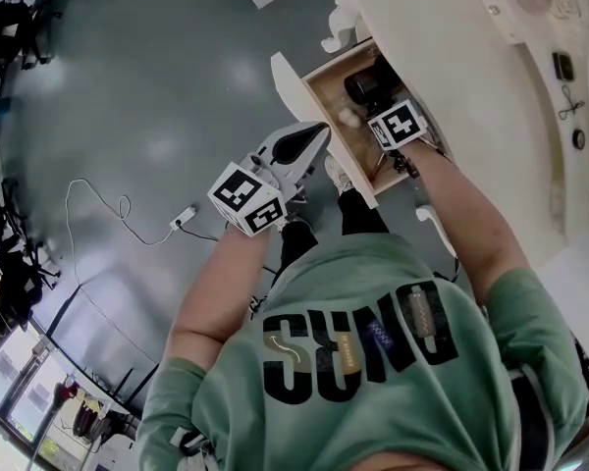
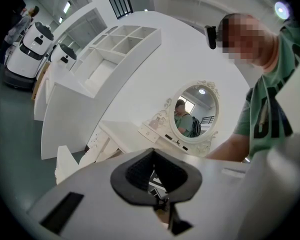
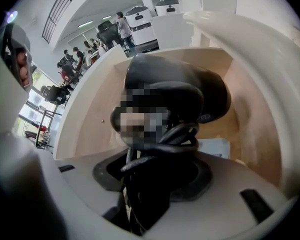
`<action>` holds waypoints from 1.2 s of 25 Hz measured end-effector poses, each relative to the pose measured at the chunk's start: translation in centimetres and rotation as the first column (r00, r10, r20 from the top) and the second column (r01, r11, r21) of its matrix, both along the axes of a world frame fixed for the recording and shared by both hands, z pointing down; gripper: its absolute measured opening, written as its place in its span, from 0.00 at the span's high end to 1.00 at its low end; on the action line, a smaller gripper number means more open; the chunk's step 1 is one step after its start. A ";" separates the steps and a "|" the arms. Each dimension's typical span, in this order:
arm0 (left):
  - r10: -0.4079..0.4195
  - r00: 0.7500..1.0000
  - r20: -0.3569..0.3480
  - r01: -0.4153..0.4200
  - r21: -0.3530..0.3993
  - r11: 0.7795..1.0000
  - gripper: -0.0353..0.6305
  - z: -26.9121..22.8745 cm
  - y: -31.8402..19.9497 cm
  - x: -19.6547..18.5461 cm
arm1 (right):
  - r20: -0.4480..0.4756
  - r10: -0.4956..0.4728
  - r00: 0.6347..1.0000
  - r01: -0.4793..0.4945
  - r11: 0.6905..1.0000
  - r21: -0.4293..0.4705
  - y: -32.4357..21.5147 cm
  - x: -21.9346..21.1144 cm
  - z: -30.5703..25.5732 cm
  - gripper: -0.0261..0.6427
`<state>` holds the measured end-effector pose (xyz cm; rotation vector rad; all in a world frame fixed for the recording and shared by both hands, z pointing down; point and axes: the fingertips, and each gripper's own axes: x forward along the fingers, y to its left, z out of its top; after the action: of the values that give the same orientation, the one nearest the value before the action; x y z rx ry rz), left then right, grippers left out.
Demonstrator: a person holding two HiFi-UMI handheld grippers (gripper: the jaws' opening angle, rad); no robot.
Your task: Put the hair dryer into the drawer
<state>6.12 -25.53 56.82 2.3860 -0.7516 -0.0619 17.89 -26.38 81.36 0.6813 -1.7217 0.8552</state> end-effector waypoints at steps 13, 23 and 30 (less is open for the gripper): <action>0.003 1.000 0.013 -0.003 0.012 1.000 0.93 -0.3 1.9 -0.1 | 0.066 -0.005 0.998 -0.003 0.992 0.124 0.2 -0.5 -2.2 0.52; -0.084 0.996 0.010 0.083 0.059 0.995 0.93 -4.1 3.0 -5.0 | 0.187 0.000 0.982 -0.041 0.975 0.217 0.5 -3.0 -10.5 0.51; -0.192 0.981 0.027 0.186 0.138 0.973 0.93 -10.0 5.5 -12.0 | 0.382 -0.085 0.920 -0.064 0.931 0.361 -0.5 -9.6 -22.6 0.61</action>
<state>-5.90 -20.06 46.82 2.4413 -1.0224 -0.1483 8.25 -26.84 58.79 0.7825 -2.2847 0.6970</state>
